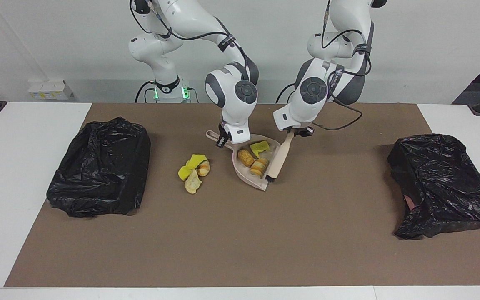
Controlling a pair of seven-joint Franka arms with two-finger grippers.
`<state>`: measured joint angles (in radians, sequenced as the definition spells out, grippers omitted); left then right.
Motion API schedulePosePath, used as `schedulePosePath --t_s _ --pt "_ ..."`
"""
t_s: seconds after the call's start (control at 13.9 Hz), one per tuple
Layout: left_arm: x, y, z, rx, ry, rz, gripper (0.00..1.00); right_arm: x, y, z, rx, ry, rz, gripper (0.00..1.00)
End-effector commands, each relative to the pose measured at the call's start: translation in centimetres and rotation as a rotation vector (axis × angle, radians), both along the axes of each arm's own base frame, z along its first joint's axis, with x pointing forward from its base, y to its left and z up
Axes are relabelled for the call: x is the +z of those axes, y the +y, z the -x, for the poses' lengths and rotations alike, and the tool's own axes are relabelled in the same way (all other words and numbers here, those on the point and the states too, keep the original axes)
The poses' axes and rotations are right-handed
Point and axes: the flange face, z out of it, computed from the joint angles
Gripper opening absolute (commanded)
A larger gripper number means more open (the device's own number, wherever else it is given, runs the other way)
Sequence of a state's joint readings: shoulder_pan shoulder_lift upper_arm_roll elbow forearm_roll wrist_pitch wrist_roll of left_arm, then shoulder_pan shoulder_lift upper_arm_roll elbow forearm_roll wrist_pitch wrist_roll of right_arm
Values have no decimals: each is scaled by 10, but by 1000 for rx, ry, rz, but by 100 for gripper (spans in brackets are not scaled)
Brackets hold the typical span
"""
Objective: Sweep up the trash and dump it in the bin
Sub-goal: 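Sweep bread and sponge into the dustpan with the left gripper's brush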
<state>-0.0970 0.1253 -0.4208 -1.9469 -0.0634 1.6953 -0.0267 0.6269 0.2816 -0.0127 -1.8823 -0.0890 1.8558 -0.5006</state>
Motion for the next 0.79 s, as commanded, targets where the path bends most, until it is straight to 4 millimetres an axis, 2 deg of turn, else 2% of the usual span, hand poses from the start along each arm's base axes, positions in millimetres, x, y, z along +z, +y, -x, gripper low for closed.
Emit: schedulePosePath --t_s 0.0,0.22,0.36,0.5,0.65,0.72 --pt "21 20 9 146 -7 -58 0 0 -11 2 -12 -9 -4 0" --pt "60 38 26 181 -28 -93 0 11 -12 -3 -27 -27 -11 0" --pt "74 41 36 270 -66 -126 0 38 -30 -12 -52 -54 -31 0" --pt "70 30 61 296 -98 -156 0 71 -53 -19 -53 -88 -66 0" --pt "55 23 88 343 -179 -160 0 105 -94 -28 -49 -97 -85 0" --pt "49 20 107 352 -225 -133 0 119 -123 -31 -51 -81 -87 0"
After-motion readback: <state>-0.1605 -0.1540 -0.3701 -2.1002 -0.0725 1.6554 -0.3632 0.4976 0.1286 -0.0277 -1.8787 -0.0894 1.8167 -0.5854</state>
